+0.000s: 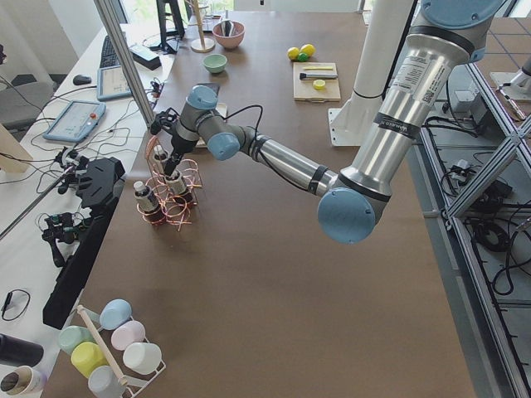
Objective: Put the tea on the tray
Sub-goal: 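Reach the left gripper to the copper rack and grasp a tea bottle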
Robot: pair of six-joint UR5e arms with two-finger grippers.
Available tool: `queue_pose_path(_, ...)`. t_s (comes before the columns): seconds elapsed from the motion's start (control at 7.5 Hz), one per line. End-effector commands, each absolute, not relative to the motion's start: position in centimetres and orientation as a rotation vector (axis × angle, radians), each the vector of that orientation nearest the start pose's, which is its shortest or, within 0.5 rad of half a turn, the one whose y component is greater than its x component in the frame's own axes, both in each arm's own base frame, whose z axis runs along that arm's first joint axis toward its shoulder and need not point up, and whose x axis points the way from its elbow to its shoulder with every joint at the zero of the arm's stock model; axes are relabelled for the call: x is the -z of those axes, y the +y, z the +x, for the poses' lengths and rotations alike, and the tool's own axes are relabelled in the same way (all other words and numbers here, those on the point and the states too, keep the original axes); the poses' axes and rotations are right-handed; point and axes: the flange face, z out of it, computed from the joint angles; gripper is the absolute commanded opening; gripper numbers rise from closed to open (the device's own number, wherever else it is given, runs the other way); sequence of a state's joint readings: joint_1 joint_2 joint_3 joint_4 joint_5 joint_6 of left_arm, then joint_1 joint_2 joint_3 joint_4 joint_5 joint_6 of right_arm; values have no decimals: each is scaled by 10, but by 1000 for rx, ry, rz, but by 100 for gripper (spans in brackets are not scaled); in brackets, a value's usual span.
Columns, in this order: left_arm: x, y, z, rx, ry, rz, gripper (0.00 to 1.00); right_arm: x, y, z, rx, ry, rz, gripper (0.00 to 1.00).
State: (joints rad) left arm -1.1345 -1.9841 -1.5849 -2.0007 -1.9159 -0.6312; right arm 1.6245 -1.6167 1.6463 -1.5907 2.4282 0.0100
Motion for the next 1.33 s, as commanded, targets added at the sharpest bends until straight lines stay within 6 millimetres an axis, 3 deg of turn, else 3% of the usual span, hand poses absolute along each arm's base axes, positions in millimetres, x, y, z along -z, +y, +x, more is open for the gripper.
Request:
queue_pose_path(0.0,-376,-656,199,31,706,555,78,-638,-470,83,-53,-859,32,100)
queue_pose_path(0.67,-388,-669,211,24,709,554,65,-641,-469,83,-54,-859,25,100)
queue_pose_path(1.2,-389,-668,212,22,710,552,50,-641,-470,83,-52,-859,27,100)
